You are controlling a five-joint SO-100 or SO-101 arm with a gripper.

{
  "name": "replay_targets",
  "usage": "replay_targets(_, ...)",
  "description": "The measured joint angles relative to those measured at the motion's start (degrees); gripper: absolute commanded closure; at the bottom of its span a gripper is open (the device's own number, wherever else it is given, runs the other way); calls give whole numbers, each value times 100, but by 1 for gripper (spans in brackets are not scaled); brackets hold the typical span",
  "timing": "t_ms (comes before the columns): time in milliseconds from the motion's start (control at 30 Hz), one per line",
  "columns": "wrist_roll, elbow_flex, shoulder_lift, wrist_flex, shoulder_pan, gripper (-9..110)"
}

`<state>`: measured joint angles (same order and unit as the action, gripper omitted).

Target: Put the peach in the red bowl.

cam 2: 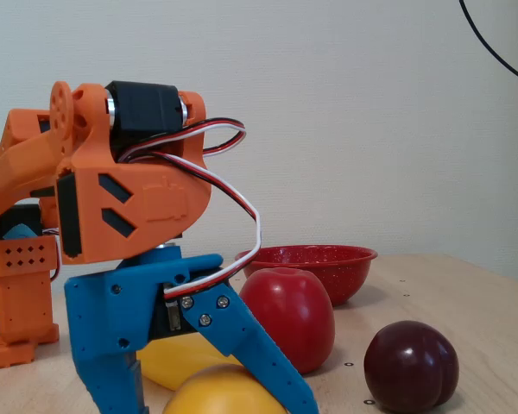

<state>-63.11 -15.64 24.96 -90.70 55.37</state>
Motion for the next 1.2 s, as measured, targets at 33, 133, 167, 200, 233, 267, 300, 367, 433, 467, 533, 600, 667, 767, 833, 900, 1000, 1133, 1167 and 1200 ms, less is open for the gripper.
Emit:
replay_targets(33, 0, 9, 0, -9, 0, 101)
replay_targets(133, 0, 97, -9, -62, 0, 101)
replay_targets(167, 26, 141, -9, -123, 0, 101)
replay_targets(200, 79, 193, -9, -246, 0, 101)
replay_targets(233, 114, 211, 0, -352, -9, 101)
replay_targets(267, 185, 211, 35, -475, -18, 101)
replay_targets(300, 229, 211, 79, -562, -18, 101)
replay_targets(367, 483, 185, 167, -729, -18, 101)
replay_targets(433, 712, 176, 343, -765, 0, 101)
replay_targets(467, 782, 176, 510, -791, 0, 101)
replay_targets(533, 853, 158, 958, -940, -9, 101)
replay_targets(600, 1090, 26, 1529, -1002, -18, 101)
replay_targets(667, 1327, 26, 2057, -1037, -18, 101)
replay_targets(767, 1819, 9, 2698, -1090, -9, 101)
replay_targets(833, 2241, -114, 3138, -1090, -62, 101)
replay_targets(900, 2663, -334, 3586, -1099, -220, 101)
replay_targets(1000, 3331, -554, 4122, -1160, -694, 101)
replay_targets(1133, 4184, -1151, 4931, -1160, -1459, 101)
replay_targets(1167, 4368, -1318, 5115, -1160, -1661, 101)
replay_targets(1200, 4579, -1494, 5309, -1134, -1872, 101)
